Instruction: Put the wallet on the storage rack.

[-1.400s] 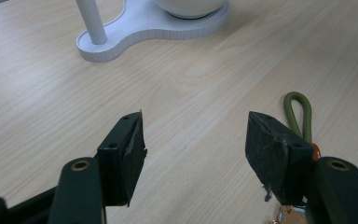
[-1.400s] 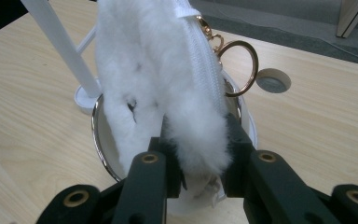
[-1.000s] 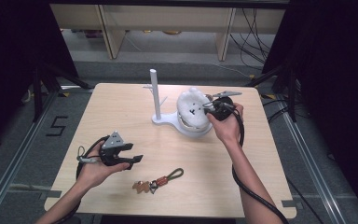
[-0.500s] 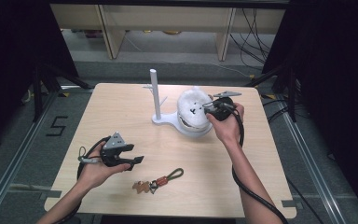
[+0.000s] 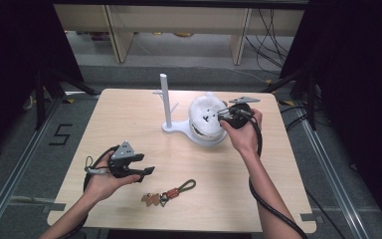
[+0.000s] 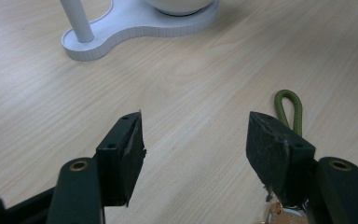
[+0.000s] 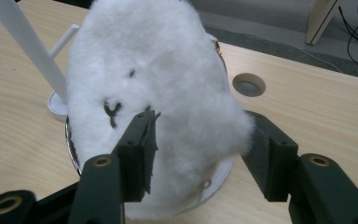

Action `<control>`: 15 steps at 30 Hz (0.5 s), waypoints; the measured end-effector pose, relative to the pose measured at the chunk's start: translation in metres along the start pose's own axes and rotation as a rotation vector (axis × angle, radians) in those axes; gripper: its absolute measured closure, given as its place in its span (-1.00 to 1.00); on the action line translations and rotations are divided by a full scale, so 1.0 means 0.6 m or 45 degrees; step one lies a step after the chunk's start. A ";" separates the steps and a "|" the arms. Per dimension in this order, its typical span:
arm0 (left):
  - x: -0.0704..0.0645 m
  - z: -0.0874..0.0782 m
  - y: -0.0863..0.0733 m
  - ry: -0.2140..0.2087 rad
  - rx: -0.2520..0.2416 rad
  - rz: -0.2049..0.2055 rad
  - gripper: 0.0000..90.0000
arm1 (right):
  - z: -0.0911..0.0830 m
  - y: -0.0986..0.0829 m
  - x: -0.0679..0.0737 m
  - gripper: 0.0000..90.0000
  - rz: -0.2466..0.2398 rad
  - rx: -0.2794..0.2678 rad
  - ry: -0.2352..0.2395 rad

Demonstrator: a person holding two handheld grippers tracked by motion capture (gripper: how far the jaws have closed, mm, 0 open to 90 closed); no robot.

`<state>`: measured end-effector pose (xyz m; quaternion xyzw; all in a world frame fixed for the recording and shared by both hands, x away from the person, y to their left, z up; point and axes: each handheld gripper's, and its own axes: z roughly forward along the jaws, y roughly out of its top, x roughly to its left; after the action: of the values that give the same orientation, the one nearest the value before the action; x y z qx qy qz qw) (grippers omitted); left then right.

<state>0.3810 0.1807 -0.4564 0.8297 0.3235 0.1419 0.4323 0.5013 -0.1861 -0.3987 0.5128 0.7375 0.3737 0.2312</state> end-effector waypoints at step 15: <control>-0.005 0.003 0.004 -0.018 0.009 0.022 -0.20 | -0.026 -0.016 -0.019 -0.15 0.004 -0.086 0.011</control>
<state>0.3812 0.1766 -0.4554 0.8349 0.3140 0.1387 0.4303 0.4887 -0.2032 -0.3975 0.5041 0.7247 0.4010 0.2445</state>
